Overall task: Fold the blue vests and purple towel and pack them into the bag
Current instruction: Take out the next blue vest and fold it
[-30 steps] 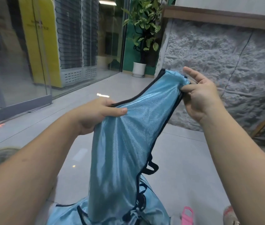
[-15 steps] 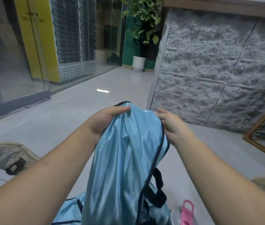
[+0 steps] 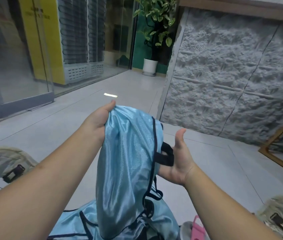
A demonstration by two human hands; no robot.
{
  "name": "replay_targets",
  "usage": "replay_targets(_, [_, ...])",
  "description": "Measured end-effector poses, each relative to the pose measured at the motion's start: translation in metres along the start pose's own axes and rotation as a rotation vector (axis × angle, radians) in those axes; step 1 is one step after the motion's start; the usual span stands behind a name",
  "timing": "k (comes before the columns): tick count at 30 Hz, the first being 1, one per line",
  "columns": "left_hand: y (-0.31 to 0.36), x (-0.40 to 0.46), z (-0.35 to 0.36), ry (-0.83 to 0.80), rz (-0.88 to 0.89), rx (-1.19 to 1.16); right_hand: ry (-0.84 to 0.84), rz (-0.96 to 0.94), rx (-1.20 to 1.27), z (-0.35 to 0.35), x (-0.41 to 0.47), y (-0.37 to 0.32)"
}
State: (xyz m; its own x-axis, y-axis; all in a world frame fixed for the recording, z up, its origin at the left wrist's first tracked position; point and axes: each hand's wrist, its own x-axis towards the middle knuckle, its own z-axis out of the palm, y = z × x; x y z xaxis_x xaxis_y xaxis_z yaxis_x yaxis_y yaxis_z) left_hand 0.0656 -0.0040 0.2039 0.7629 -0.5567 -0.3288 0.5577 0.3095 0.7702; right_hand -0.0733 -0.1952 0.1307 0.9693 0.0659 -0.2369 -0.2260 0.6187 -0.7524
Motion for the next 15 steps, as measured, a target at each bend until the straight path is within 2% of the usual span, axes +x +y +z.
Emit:
replay_targets(3, [0.004,0.006,-0.011,0.106,0.01,-0.011,-0.127,-0.035,-0.288,0.01,-0.005,-0.004])
replay_targets(6, [0.002,0.01,-0.018,0.143,-0.001,-0.024,0.035,-0.021,-0.513,0.025,0.0,-0.009])
replay_targets(9, [-0.007,0.009,-0.027,0.113,0.033,-0.121,0.076,-0.137,-0.361,0.035,0.001,-0.012])
replay_targets(11, [-0.018,0.008,-0.036,0.03,0.078,-0.205,0.101,-0.206,-0.229,0.036,0.002,-0.015])
replay_targets(15, [-0.046,0.0,-0.043,-0.31,-0.076,-0.143,0.207,-0.207,-0.104,0.033,0.004,-0.017])
